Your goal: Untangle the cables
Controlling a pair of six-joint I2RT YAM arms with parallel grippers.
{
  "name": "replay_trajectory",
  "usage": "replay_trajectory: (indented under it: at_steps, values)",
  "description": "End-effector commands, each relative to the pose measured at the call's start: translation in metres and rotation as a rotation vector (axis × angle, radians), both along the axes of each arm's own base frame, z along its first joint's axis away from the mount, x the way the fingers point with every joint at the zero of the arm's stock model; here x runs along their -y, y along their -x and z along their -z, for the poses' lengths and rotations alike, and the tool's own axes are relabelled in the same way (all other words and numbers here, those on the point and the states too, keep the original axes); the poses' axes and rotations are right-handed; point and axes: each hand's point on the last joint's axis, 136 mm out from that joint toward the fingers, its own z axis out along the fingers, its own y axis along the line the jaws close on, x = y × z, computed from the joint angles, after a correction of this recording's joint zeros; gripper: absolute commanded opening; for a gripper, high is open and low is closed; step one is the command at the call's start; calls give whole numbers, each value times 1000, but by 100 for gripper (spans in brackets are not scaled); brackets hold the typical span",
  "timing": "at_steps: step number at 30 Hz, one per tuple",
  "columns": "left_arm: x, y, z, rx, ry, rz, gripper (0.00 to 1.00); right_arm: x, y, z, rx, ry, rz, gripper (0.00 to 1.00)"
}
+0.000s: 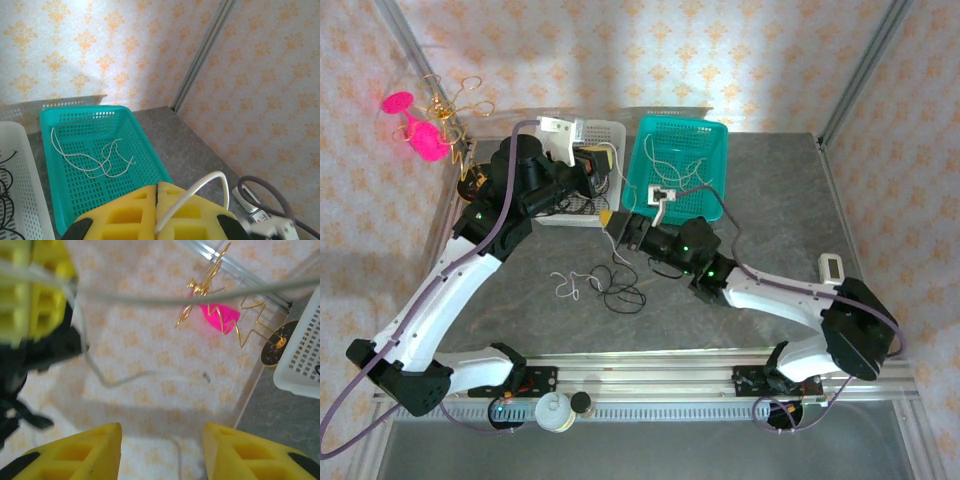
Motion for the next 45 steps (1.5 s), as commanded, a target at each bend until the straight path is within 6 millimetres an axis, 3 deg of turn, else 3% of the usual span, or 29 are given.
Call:
replay_trajectory:
  at_steps: [1, 9, 19, 27, 45]
  values:
    - [5, 3, -6, 18, 32, 23, 0, 0, -21, -15, -80, -118, 80, 48]
    - [4, 5, -9, 28, 38, 20, 0, -22, -47, 1, -131, -74, 127, 45]
    - [4, 6, -9, 32, 33, 20, 0, -30, -55, 18, -133, -27, 141, 17]
    - [2, 6, -11, 42, 29, 13, 0, -30, -53, 28, -143, -9, 136, 0]
    - [-2, -27, -43, 166, 111, -100, 0, 4, -13, 49, -307, -242, 9, 0]
